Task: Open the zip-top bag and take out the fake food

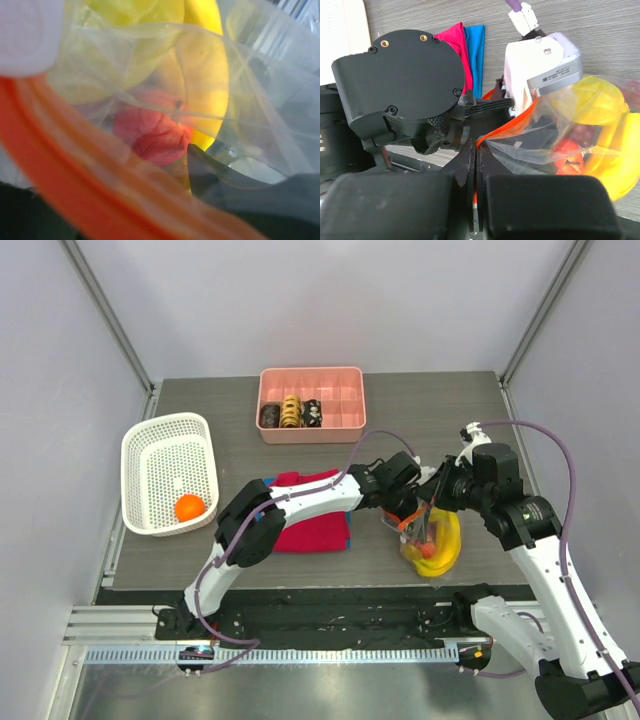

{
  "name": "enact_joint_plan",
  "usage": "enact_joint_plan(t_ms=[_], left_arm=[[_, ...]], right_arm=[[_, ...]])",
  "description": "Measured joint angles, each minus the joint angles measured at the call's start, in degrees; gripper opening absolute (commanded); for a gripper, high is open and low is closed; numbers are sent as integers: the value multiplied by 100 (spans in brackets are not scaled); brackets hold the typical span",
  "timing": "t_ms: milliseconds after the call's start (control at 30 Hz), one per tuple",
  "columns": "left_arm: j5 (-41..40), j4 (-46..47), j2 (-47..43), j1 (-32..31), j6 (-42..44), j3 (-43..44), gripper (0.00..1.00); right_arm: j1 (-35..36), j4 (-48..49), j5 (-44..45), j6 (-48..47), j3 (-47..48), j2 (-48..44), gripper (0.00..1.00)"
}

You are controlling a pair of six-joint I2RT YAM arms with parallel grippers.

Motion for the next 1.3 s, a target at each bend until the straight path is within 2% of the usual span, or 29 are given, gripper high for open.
enact_joint_plan(t_ms=[233,400,567,767,900,1033,1300], left_arm=[[155,708,85,4,-608,-151,46],[367,824,177,35,-791,-192,49],[339,1161,-46,282,-953,-708,56],[162,920,-334,798,-1049,-658,62],[107,697,-348,1069,-1104,-382,59],[254,487,-348,1073,-1211,-361,57],[162,-522,-271,916,-592,-157,65]], right_arm=[[0,155,-42,105,-74,37,1],[0,411,35,175,-74,264,1],[0,824,20,299,-35,682,1],[7,1504,-63,407,203,994,1],[11,1829,-118,450,129,944,1],[11,2094,-149,507,-487,507,1],[11,1912,-140,518,-1008,-48,1]])
